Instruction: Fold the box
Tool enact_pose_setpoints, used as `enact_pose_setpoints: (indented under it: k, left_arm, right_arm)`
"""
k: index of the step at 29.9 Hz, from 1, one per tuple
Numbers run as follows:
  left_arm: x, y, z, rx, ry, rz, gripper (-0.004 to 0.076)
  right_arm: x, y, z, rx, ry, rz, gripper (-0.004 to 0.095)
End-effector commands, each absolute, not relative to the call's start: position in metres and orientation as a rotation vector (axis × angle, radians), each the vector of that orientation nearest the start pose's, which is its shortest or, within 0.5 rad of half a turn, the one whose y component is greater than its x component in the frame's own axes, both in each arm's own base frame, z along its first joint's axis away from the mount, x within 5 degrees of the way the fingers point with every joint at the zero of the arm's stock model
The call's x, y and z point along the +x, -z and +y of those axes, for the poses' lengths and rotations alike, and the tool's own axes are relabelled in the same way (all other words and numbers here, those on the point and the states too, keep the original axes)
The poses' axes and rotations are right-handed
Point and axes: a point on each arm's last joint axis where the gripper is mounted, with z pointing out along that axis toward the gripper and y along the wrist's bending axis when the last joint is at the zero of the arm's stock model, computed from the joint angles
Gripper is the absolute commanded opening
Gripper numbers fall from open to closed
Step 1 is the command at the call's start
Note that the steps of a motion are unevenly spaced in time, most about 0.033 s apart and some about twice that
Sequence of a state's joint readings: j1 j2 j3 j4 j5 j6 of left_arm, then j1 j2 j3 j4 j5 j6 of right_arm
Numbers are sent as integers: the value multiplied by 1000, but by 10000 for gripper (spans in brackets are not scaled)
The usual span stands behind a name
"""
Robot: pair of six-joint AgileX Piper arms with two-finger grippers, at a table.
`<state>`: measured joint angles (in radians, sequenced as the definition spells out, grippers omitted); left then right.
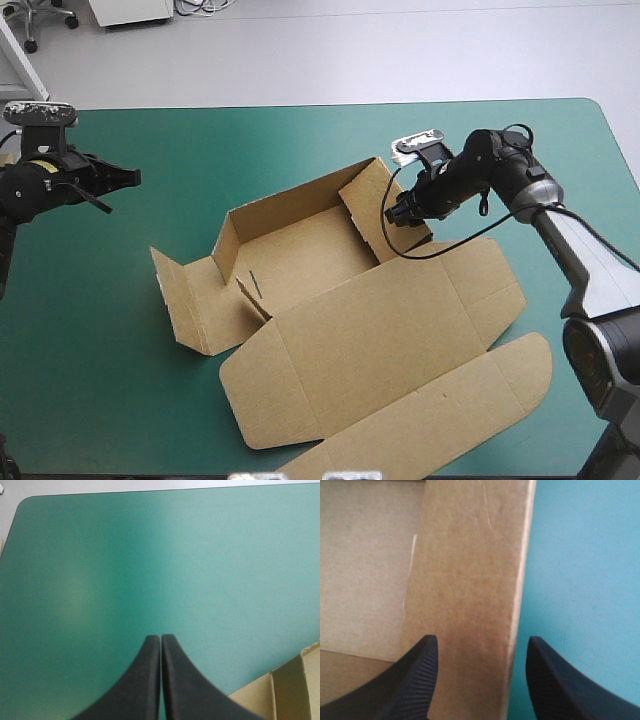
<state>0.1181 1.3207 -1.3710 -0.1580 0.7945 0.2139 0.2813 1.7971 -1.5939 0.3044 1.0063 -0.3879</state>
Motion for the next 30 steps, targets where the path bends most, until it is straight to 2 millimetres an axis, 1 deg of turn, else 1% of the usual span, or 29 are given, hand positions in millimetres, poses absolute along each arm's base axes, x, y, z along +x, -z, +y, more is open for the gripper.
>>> enact_pose_setpoints:
  k: [1,4,8,13,16,19,25,30]
  left_arm:
    - [279,-428,23,31,-2,2105,0]
    - [279,-428,23,31,-3,2101,0]
    - [279,-428,23,31,-3,2099,0]
    - [279,-428,23,31,-3,2099,0]
    - [279,-428,23,31,-3,2099,0]
    - [279,-428,23,31,-3,2102,0]
    - [279,-428,23,32,-4,2104,0]
    - [279,-428,23,32,-5,2102,0]
  right_arm:
    - [366,-329,126,-730,-341,2474,526]
    - [367,-334,126,-732,-337,2462,565]
    - [369,-333,127,-731,-345,2462,570]
    - [371,-325,130,-737,-374,2500,570]
    - [373,-316,132,-755,-401,2546,570]
    - [374,-311,137,-792,-382,2560,573]
    - [379,-318,146,-848,-384,2569,573]
    - [385,-317,149,-879,-382,2611,573]
